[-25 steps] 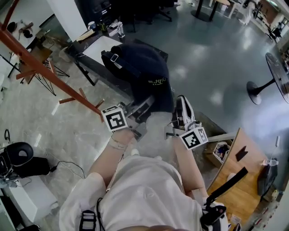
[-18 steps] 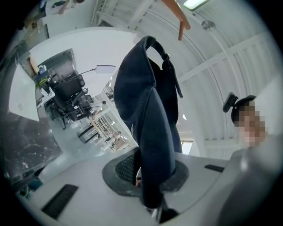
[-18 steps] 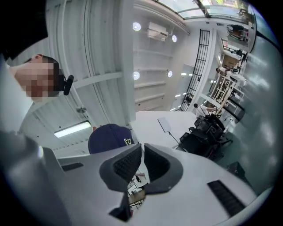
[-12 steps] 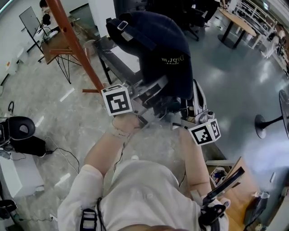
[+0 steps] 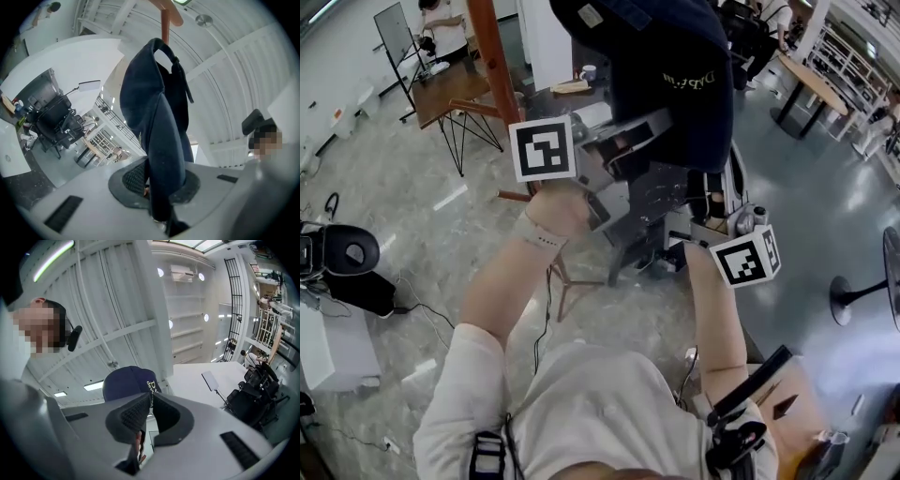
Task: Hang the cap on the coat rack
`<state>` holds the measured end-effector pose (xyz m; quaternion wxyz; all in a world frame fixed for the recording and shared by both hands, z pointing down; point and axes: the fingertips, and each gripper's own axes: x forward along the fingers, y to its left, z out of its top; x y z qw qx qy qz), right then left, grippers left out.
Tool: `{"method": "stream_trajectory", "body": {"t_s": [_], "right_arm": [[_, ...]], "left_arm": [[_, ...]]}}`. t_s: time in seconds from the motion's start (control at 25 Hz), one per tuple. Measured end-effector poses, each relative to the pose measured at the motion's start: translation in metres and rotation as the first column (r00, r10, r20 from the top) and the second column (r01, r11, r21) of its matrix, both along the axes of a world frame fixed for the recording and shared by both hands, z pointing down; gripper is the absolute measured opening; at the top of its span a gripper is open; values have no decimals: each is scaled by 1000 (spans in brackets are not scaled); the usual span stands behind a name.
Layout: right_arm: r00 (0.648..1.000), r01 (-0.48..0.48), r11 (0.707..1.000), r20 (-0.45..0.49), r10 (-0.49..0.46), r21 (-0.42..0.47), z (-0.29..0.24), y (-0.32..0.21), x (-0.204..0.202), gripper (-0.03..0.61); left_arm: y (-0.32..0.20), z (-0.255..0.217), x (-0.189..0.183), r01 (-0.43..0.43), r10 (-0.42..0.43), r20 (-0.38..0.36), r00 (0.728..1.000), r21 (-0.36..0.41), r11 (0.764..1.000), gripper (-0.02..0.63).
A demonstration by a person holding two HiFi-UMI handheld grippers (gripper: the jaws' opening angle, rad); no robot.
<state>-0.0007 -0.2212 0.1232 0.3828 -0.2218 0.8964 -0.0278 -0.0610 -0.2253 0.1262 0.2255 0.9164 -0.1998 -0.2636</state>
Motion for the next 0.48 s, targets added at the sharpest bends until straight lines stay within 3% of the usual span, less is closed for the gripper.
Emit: {"method": "stream_trajectory", "body": {"t_s": [0.24, 0.48], "right_arm": [[1000, -6, 997, 24, 4, 72, -41, -6, -16, 35], [999, 21, 994, 32, -25, 109, -64, -11, -28, 35]], "left_arm": [[-13, -40, -6, -85, 85, 21, 996, 7, 996, 44], [-15, -68, -15, -93, 91, 37, 995, 59, 994, 44]]}}
